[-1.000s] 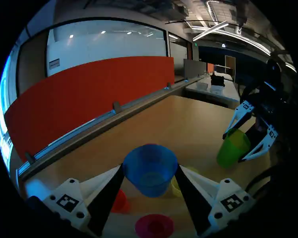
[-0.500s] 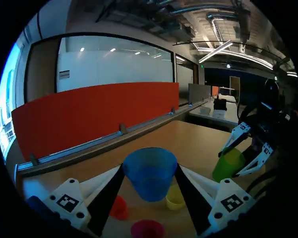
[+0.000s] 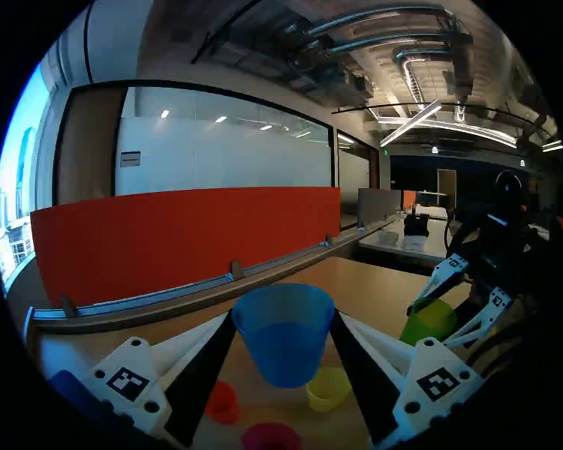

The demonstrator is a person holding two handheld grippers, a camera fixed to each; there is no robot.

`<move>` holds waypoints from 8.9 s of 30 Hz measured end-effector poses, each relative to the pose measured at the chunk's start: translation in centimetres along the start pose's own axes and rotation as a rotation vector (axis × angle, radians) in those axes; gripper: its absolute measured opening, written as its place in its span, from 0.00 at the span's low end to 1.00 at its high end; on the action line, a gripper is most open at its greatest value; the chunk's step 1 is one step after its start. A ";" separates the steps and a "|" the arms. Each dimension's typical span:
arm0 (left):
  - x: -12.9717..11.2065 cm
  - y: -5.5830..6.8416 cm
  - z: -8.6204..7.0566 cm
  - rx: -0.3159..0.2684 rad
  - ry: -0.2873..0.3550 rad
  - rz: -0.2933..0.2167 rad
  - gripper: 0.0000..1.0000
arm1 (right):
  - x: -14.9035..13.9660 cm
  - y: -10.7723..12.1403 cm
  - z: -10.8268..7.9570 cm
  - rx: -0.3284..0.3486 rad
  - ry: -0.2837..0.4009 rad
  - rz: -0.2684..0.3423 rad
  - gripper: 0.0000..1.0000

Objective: Pour water

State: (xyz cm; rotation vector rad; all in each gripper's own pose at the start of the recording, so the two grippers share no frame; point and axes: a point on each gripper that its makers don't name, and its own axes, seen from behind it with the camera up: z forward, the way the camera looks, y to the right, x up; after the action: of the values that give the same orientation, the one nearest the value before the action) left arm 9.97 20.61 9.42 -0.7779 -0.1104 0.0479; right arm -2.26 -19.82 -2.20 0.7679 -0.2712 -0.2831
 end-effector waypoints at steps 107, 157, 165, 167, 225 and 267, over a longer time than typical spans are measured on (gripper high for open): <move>6.5 4.2 -7.4 0.095 0.092 0.536 0.88 | 6.7 -6.5 3.2 0.163 0.235 0.069 0.92; 9.1 6.9 -7.6 0.109 0.122 0.873 0.88 | 6.9 -8.5 5.1 0.208 0.234 0.075 0.92; 9.3 7.3 -7.4 0.104 0.126 0.921 0.88 | 6.9 -8.4 5.4 0.209 0.237 0.084 0.91; 9.4 7.4 -7.3 0.105 0.125 0.932 0.88 | 6.9 -8.4 5.5 0.210 0.237 0.085 0.91; 10.4 8.3 -6.4 0.125 0.138 1.139 0.88 | 7.3 -7.6 5.3 0.199 0.253 0.086 0.92; 11.8 9.3 -6.6 0.140 0.153 1.262 0.88 | 7.9 -7.3 5.0 0.191 0.268 0.076 0.91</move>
State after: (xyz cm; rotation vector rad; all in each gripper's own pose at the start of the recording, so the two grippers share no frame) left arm 22.41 23.63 -0.78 -0.6046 0.5401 1.1752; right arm 2.27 -30.76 -2.92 0.9709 -0.0740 -0.0809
